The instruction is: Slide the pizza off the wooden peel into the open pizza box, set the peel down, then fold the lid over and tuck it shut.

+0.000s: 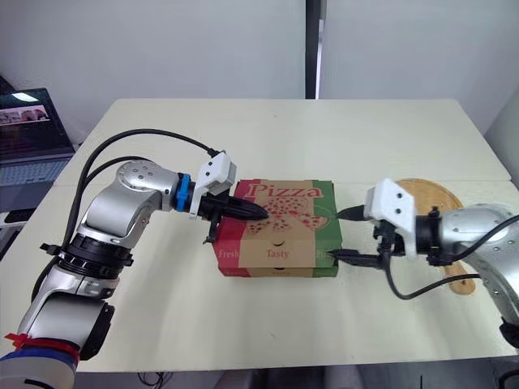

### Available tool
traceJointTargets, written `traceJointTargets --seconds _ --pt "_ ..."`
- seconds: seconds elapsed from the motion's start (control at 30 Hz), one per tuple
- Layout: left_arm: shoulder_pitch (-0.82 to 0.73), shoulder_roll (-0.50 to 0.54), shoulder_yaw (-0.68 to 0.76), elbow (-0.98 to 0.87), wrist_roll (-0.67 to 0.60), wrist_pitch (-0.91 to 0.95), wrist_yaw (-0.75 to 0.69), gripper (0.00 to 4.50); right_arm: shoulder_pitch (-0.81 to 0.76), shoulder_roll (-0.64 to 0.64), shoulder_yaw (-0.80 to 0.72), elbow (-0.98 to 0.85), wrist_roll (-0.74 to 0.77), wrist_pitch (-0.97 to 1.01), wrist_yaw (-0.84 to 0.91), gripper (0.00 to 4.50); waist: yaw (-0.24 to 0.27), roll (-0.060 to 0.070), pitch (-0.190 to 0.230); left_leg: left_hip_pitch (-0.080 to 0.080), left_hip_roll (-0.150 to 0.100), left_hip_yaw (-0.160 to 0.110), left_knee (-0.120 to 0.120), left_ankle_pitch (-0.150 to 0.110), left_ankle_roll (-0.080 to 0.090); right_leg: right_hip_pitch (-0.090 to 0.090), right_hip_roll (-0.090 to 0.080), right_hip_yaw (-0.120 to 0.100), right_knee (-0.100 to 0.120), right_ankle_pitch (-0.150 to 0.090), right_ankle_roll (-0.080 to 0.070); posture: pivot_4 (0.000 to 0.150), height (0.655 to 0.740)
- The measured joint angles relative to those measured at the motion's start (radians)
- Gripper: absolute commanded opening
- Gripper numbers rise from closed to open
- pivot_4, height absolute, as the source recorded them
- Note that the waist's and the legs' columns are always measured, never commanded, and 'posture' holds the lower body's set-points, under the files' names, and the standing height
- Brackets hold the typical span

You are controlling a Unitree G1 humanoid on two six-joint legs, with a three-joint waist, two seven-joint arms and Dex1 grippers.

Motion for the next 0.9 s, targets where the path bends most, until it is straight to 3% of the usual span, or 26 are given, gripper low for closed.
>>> traceJointTargets --seconds 0.3,0.9 --pt "0.001 0.000 0.000 -0.021 -0.001 0.004 -0.022 0.00 -0.033 0.048 0.122 0.070 -0.181 -0.132 -0.029 3.53 0.000 0.000 0.000 0.000 0.000 0.000 0.000 0.000 0.000 0.000 0.000 0.000 0.000 0.000 0.000 0.150 0.7400" --pt "0.050 0.011 -0.053 -0.060 0.072 -0.105 -0.045 0.00 0.014 0.123 0.163 0.122 -0.306 -0.229 -0.053 3.53 0.000 0.000 0.000 0.001 0.000 0.000 0.000 0.000 0.000 0.000 0.000 0.000 0.001 0.000 0.000 0.150 0.7400"
